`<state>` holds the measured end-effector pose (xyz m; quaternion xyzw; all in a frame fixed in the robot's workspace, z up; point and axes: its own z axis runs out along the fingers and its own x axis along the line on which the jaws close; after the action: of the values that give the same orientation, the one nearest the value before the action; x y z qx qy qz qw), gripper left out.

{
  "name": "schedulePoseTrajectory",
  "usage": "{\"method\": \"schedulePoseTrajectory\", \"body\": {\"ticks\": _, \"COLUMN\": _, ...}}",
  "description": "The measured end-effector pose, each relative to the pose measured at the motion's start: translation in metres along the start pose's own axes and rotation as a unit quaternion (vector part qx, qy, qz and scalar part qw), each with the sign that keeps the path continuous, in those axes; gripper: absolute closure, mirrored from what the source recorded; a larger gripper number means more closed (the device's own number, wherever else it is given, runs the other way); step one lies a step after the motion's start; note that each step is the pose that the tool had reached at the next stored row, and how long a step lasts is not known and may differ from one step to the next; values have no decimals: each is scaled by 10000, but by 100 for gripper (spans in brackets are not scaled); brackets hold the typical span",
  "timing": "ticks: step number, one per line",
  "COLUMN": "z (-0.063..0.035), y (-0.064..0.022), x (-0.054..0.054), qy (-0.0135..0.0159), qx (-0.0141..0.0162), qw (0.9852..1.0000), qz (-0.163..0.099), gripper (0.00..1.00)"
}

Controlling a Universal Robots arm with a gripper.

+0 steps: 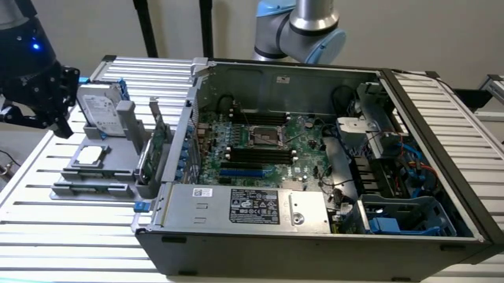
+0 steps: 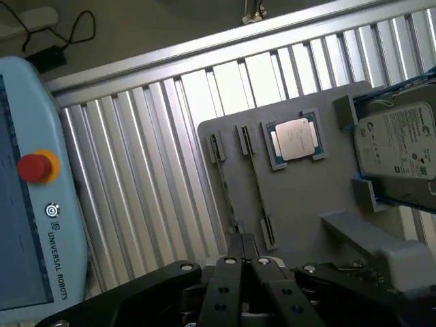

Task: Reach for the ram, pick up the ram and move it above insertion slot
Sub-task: 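Pick up the ram and move it above insertion slot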

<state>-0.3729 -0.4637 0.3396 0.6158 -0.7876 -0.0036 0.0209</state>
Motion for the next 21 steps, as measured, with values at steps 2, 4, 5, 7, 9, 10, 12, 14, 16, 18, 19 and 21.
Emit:
{"method": "schedulePoseTrajectory", "body": {"ticks": 2, "z": 8, "y": 0, "x": 0, "qy": 6, "qx": 7, "qw": 9998, "qz": -182, "gripper": 89}}
{"method": "schedulePoseTrajectory", "body": {"ticks": 4, "z": 16, "y": -1, "x": 0, "qy": 11, "qx": 14, "qw": 9993, "qz": -361, "gripper": 89}}
{"method": "schedulePoseTrajectory", "body": {"ticks": 5, "z": 19, "y": -1, "x": 0, "qy": 13, "qx": 17, "qw": 9990, "qz": -452, "gripper": 89}}
{"method": "schedulePoseTrajectory", "body": {"ticks": 7, "z": 24, "y": -1, "x": 0, "qy": 19, "qx": 23, "qw": 9980, "qz": -638, "gripper": 89}}
{"method": "schedulePoseTrajectory", "body": {"ticks": 9, "z": 26, "y": -1, "x": -1, "qy": 22, "qx": 26, "qw": 9973, "qz": -736, "gripper": 89}}
{"method": "schedulePoseTrajectory", "body": {"ticks": 10, "z": 27, "y": -1, "x": -1, "qy": 22, "qx": 28, "qw": 9971, "qz": -757, "gripper": 89}}
{"method": "schedulePoseTrajectory", "body": {"ticks": 12, "z": 28, "y": -1, "x": -1, "qy": 23, "qx": 28, "qw": 9970, "qz": -769, "gripper": 88}}
{"method": "schedulePoseTrajectory", "body": {"ticks": 14, "z": 28, "y": -1, "x": -1, "qy": 23, "qx": 28, "qw": 9970, "qz": -769, "gripper": 83}}
{"method": "schedulePoseTrajectory", "body": {"ticks": 16, "z": 29, "y": -1, "x": -1, "qy": 23, "qx": 28, "qw": 9970, "qz": -769, "gripper": 70}}
{"method": "schedulePoseTrajectory", "body": {"ticks": 18, "z": 48, "y": -1, "x": -1, "qy": 21, "qx": 30, "qw": 9970, "qz": -770, "gripper": 64}}
{"method": "schedulePoseTrajectory", "body": {"ticks": 19, "z": 64, "y": -2, "x": -1, "qy": 22, "qx": 29, "qw": 9970, "qz": -770, "gripper": 64}}
{"method": "schedulePoseTrajectory", "body": {"ticks": 21, "z": 99, "y": -2, "x": -2, "qy": 20, "qx": 29, "qw": 9970, "qz": -771, "gripper": 64}}
